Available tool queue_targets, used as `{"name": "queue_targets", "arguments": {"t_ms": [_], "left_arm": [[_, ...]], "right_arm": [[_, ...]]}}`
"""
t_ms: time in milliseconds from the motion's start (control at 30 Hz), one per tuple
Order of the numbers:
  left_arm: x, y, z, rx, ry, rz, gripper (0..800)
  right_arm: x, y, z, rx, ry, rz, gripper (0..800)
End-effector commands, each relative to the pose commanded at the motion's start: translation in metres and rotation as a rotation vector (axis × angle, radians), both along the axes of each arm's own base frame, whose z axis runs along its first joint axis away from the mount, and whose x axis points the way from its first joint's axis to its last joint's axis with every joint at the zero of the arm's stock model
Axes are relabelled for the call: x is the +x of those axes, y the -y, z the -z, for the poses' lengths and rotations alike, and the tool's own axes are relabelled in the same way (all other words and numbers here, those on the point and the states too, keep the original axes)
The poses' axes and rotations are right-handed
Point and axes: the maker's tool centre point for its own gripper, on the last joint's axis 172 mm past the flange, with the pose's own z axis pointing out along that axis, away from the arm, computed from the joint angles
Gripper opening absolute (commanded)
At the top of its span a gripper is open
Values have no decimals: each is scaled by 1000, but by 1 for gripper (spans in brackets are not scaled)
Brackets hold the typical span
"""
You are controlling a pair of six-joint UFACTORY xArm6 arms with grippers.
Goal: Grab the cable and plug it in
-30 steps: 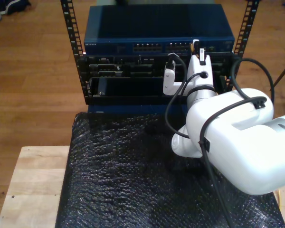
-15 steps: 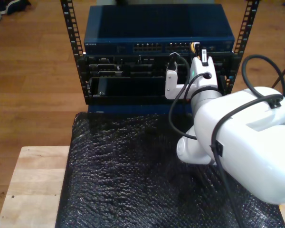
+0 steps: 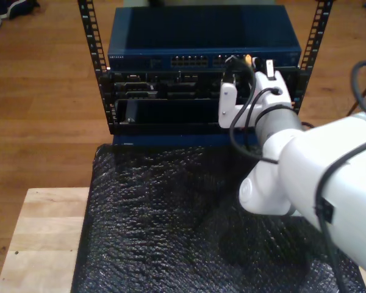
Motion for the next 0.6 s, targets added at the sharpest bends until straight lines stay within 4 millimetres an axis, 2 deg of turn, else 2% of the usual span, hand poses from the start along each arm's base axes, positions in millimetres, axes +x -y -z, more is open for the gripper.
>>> {"name": "queue_targets", "arguments": {"t_ms": [133, 300, 500, 600], "left_arm": [[0, 0, 0, 0, 0, 0, 800], [0, 0, 0, 0, 0, 0, 800], [0, 0, 0, 1, 0, 0, 800], [0, 0, 0, 0, 0, 0, 800]], "right_arm": [[-6, 1, -1, 13, -87, -22, 488], [-9, 33, -5, 27, -178, -1, 526], [-12, 45, -8, -48, -266, -57, 568], [-15, 61, -6, -75, -322, -63, 586]]}}
